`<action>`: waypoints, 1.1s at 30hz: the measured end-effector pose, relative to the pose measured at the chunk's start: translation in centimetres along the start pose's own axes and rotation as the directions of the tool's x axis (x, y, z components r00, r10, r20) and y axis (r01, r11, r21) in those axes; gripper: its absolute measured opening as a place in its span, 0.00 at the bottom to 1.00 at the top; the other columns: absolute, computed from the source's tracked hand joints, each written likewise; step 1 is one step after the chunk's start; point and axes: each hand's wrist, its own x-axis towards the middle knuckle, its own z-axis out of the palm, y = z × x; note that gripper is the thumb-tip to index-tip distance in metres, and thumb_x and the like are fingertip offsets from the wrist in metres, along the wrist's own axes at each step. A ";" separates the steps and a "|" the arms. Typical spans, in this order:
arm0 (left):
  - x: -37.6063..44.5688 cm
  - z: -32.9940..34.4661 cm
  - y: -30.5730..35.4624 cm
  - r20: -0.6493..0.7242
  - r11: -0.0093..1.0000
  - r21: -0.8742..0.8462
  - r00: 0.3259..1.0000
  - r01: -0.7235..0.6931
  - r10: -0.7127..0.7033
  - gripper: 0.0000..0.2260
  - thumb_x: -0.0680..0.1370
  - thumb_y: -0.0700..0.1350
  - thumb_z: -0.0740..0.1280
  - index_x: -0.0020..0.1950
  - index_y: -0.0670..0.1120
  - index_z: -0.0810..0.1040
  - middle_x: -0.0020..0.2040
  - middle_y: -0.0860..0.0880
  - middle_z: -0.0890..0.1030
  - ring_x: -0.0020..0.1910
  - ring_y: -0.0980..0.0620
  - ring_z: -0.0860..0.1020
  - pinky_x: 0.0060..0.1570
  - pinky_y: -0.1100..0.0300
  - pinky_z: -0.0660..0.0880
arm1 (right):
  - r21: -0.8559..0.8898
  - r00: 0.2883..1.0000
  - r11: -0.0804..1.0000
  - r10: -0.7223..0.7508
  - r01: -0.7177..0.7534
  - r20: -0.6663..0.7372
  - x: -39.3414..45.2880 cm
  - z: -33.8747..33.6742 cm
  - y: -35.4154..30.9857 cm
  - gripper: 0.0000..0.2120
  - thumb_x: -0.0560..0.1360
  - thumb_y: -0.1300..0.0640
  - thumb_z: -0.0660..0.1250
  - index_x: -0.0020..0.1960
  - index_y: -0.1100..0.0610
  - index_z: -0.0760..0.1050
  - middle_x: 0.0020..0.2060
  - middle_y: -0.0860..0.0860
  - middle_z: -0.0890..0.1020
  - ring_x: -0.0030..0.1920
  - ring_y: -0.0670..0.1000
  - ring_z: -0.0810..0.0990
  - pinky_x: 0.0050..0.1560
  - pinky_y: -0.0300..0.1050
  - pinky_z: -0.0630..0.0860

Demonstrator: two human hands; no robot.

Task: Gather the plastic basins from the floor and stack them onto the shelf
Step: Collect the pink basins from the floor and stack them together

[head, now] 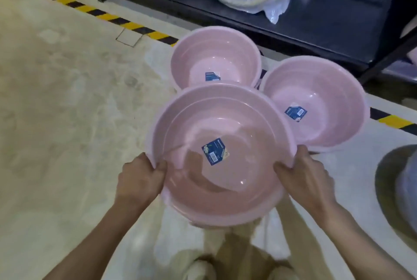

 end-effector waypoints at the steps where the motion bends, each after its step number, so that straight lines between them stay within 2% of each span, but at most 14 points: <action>1: 0.5 1.4 -0.5 -0.014 1.000 0.004 1.000 -0.017 0.017 0.18 0.80 0.57 0.63 0.39 0.44 0.72 0.40 0.38 0.81 0.43 0.36 0.76 0.42 0.51 0.68 | -0.011 1.000 1.000 -0.013 0.013 -0.020 0.7 1.3 0.6 0.17 0.75 0.51 0.66 0.59 0.53 0.64 0.45 0.55 0.77 0.44 0.63 0.74 0.47 0.55 0.70; 4: 1.2 4.4 -1.9 -0.061 0.998 -0.006 0.996 -0.068 0.068 0.20 0.80 0.56 0.65 0.36 0.42 0.73 0.31 0.46 0.78 0.37 0.39 0.73 0.40 0.52 0.68 | -0.045 0.993 0.997 -0.063 0.059 -0.101 2.1 4.2 2.2 0.17 0.74 0.47 0.66 0.54 0.49 0.59 0.41 0.53 0.74 0.42 0.62 0.72 0.45 0.54 0.68; 6: 1.5 5.2 -3.0 -0.091 0.993 0.001 0.989 -0.118 0.117 0.22 0.79 0.57 0.65 0.32 0.44 0.75 0.25 0.54 0.75 0.32 0.42 0.75 0.34 0.55 0.67 | -0.059 0.983 0.994 -0.100 0.092 -0.154 2.7 5.5 2.8 0.17 0.73 0.45 0.64 0.53 0.48 0.59 0.38 0.50 0.72 0.41 0.62 0.72 0.44 0.54 0.67; 8: 1.4 5.3 -4.0 -0.122 0.984 0.017 0.976 -0.180 0.180 0.21 0.75 0.59 0.62 0.28 0.46 0.73 0.20 0.55 0.73 0.27 0.53 0.72 0.29 0.62 0.64 | -0.082 0.978 0.990 -0.129 0.117 -0.166 3.2 6.5 3.2 0.16 0.71 0.45 0.64 0.51 0.50 0.61 0.35 0.46 0.71 0.38 0.61 0.72 0.43 0.54 0.67; 11: 1.5 5.7 -5.0 -0.115 0.983 0.030 0.976 -0.183 0.185 0.21 0.73 0.57 0.61 0.27 0.45 0.74 0.23 0.52 0.76 0.28 0.54 0.72 0.30 0.62 0.64 | -0.101 0.974 0.985 -0.154 0.138 -0.168 3.4 7.5 3.3 0.13 0.71 0.46 0.65 0.47 0.50 0.63 0.35 0.42 0.70 0.33 0.53 0.69 0.40 0.52 0.65; 14: 1.1 7.0 -5.3 -0.024 0.992 -0.071 0.995 -0.100 0.098 0.23 0.76 0.57 0.64 0.28 0.42 0.77 0.25 0.48 0.80 0.31 0.47 0.78 0.32 0.57 0.69 | -0.112 0.973 0.985 -0.149 0.131 -0.174 3.2 7.6 3.1 0.13 0.71 0.47 0.65 0.47 0.50 0.63 0.37 0.45 0.71 0.39 0.60 0.72 0.42 0.53 0.67; 17: 0.7 7.6 -5.1 0.027 0.983 -0.172 0.997 -0.067 0.073 0.21 0.70 0.58 0.59 0.28 0.43 0.76 0.23 0.49 0.79 0.30 0.49 0.79 0.30 0.59 0.68 | -0.160 0.980 0.981 -0.131 0.106 -0.152 3.6 7.7 3.4 0.14 0.71 0.45 0.65 0.49 0.50 0.64 0.43 0.50 0.71 0.45 0.63 0.76 0.45 0.54 0.69; 19: 0.8 7.8 -5.2 0.051 0.979 -0.195 0.997 -0.053 0.064 0.21 0.69 0.58 0.59 0.34 0.41 0.78 0.28 0.47 0.82 0.34 0.45 0.81 0.33 0.57 0.73 | -0.182 0.989 0.979 -0.108 0.089 -0.100 3.9 8.2 3.7 0.16 0.72 0.44 0.64 0.52 0.50 0.64 0.46 0.51 0.72 0.46 0.61 0.74 0.47 0.54 0.68; 21: 1.1 8.3 -5.5 0.064 0.975 -0.218 0.997 -0.034 0.050 0.22 0.70 0.59 0.60 0.44 0.40 0.78 0.36 0.43 0.84 0.38 0.41 0.83 0.39 0.51 0.79 | -0.166 0.994 0.983 -0.084 0.072 -0.065 4.0 9.0 4.2 0.17 0.72 0.44 0.64 0.53 0.51 0.64 0.46 0.51 0.73 0.45 0.60 0.72 0.47 0.53 0.68; 22: 1.2 8.6 -5.6 0.071 0.973 -0.231 0.996 -0.029 0.046 0.21 0.72 0.58 0.61 0.48 0.40 0.78 0.39 0.42 0.84 0.39 0.40 0.83 0.39 0.51 0.81 | -0.153 0.995 0.986 -0.076 0.066 -0.060 4.2 9.4 4.5 0.17 0.72 0.44 0.64 0.54 0.51 0.64 0.44 0.51 0.74 0.44 0.60 0.73 0.46 0.53 0.69; 25: 1.6 9.6 -5.8 0.124 0.950 -0.311 0.992 0.016 0.024 0.17 0.77 0.53 0.66 0.55 0.39 0.78 0.44 0.40 0.84 0.37 0.42 0.85 0.26 0.55 0.81 | -0.104 0.997 0.993 -0.059 0.053 -0.051 4.6 10.1 5.0 0.17 0.72 0.44 0.64 0.54 0.51 0.64 0.37 0.48 0.71 0.42 0.60 0.73 0.44 0.53 0.68; 27: 1.7 9.9 -5.9 0.136 0.928 -0.369 0.991 0.058 -0.008 0.16 0.76 0.51 0.67 0.55 0.40 0.79 0.43 0.41 0.84 0.36 0.42 0.85 0.23 0.56 0.81 | -0.064 0.998 0.997 -0.052 0.050 -0.038 4.7 10.3 5.1 0.17 0.73 0.44 0.64 0.54 0.50 0.63 0.36 0.46 0.69 0.42 0.60 0.73 0.44 0.52 0.67; 30: 1.9 10.2 -5.9 0.123 0.918 -0.381 0.990 0.110 -0.068 0.09 0.80 0.46 0.68 0.54 0.41 0.81 0.42 0.42 0.84 0.37 0.43 0.85 0.24 0.55 0.82 | -0.010 0.999 0.999 -0.048 0.048 -0.013 4.6 10.2 5.1 0.16 0.73 0.45 0.65 0.55 0.50 0.63 0.40 0.49 0.72 0.44 0.60 0.74 0.46 0.52 0.67; 33: 1.9 10.5 -5.9 0.106 0.907 -0.407 0.992 0.105 -0.067 0.07 0.80 0.46 0.67 0.54 0.44 0.80 0.44 0.46 0.84 0.41 0.44 0.84 0.31 0.51 0.84 | 0.022 0.999 0.999 -0.048 0.048 -0.013 4.5 10.3 5.0 0.16 0.73 0.45 0.65 0.55 0.50 0.63 0.42 0.50 0.73 0.44 0.60 0.74 0.46 0.52 0.68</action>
